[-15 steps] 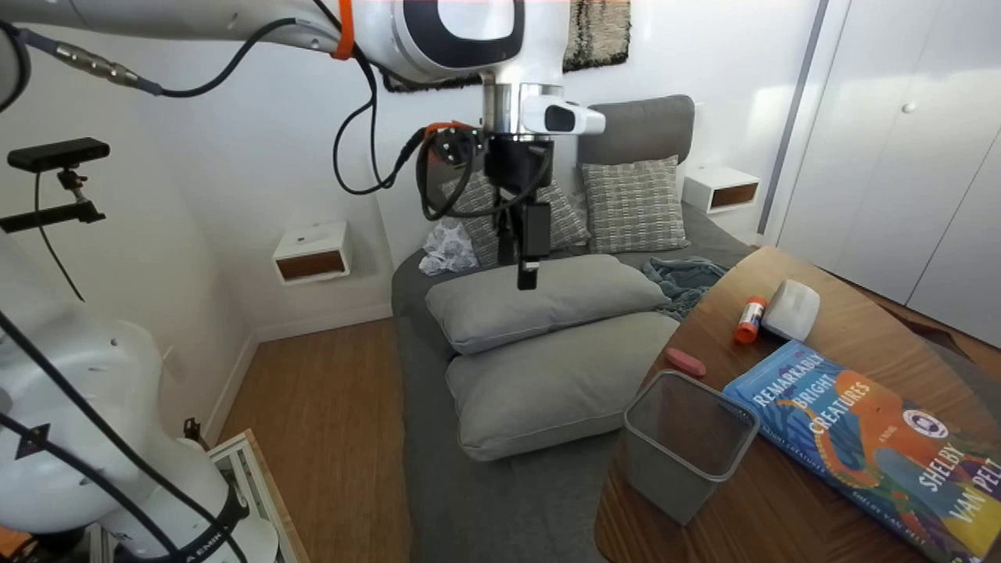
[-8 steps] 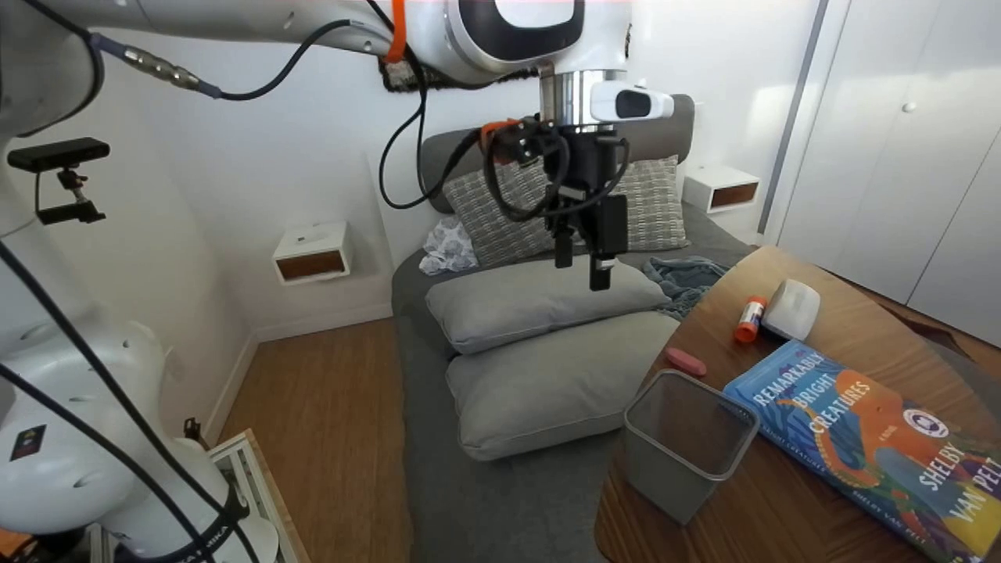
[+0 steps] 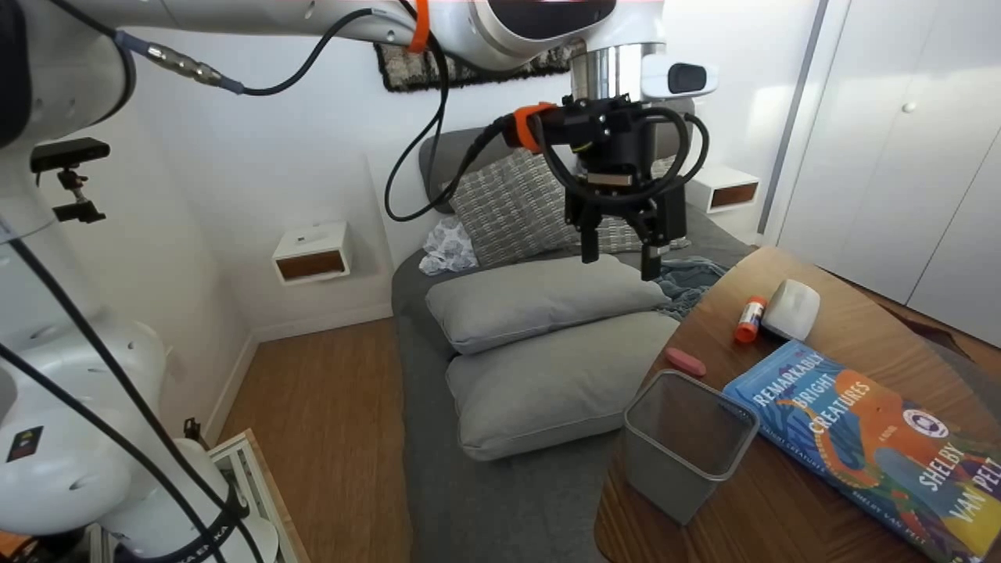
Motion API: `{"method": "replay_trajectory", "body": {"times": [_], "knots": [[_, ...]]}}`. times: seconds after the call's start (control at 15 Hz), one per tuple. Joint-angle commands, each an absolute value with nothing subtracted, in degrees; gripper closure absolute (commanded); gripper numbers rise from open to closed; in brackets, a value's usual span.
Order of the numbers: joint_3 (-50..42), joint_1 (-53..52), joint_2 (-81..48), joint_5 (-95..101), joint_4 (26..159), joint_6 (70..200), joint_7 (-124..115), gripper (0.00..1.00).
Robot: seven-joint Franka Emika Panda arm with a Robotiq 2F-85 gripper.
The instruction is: Put the stick of glue in the penholder
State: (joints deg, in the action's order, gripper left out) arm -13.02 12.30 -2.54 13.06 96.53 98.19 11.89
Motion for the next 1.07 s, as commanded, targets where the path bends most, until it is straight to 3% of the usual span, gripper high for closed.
{"method": "replay_trajectory", "body": {"times": [0.0, 0.27, 0.53, 1.0], "knots": [[-12.8, 12.5, -2.7, 13.0, 96.2, 97.9, 12.0, 0.0], [-12.8, 12.5, -2.8, 13.0, 96.2, 97.9, 12.1, 0.0], [-13.8, 13.8, -4.3, 13.6, 96.2, 107.9, 13.4, 0.0], [-13.3, 17.8, -17.0, 5.7, 83.1, 121.0, 29.4, 0.0]]}}
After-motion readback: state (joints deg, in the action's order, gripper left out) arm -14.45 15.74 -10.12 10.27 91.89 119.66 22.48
